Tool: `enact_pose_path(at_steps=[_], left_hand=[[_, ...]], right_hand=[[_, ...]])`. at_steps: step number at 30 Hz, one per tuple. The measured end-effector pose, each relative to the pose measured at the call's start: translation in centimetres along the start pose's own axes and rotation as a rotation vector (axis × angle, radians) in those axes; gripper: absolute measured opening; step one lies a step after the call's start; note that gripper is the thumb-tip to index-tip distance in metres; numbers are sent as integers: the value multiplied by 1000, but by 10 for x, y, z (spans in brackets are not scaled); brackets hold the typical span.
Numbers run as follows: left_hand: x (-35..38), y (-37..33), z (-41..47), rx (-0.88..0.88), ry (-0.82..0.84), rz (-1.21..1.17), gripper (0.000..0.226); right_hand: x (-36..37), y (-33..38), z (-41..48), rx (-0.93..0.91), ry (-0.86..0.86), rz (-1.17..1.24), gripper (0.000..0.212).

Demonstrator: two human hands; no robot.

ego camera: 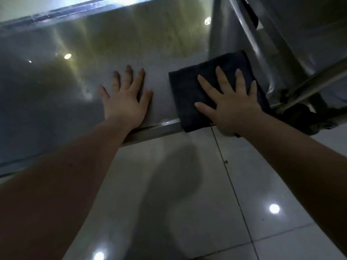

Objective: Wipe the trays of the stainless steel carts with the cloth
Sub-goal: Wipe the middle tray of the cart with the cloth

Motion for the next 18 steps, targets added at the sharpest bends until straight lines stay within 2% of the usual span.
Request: enact_pose_path(at_steps=[3, 7, 10, 12, 15, 18], left_hand=[[0, -2, -1, 6, -11, -7, 61], [1, 2, 0, 4, -12, -16, 62], [3, 3, 1, 12, -15, -24, 62], [4, 4, 1, 18, -20, -23, 61], [5, 4, 0, 16, -21, -15, 63], [5, 2, 1, 14, -14, -18, 61]], right_hand=[[-16, 0, 11, -11, -32, -10, 77], [-16, 29, 17, 0, -128, -25, 71], [-11, 17, 41, 4, -141, 6, 71], [-19, -7, 71, 72, -139, 22, 73], [-32, -31, 110, 272, -117, 54, 74], [-41, 4, 124, 310, -118, 60, 73]])
Point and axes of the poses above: each hand's wrist, its own z-axis towards the middle knuckle, its own x-axis out of the palm, y = z × x, the point moved 5 cm from there along z, towards the middle knuckle, and after that the axes turned 13 degrees about -z, right-handed, at the moved point
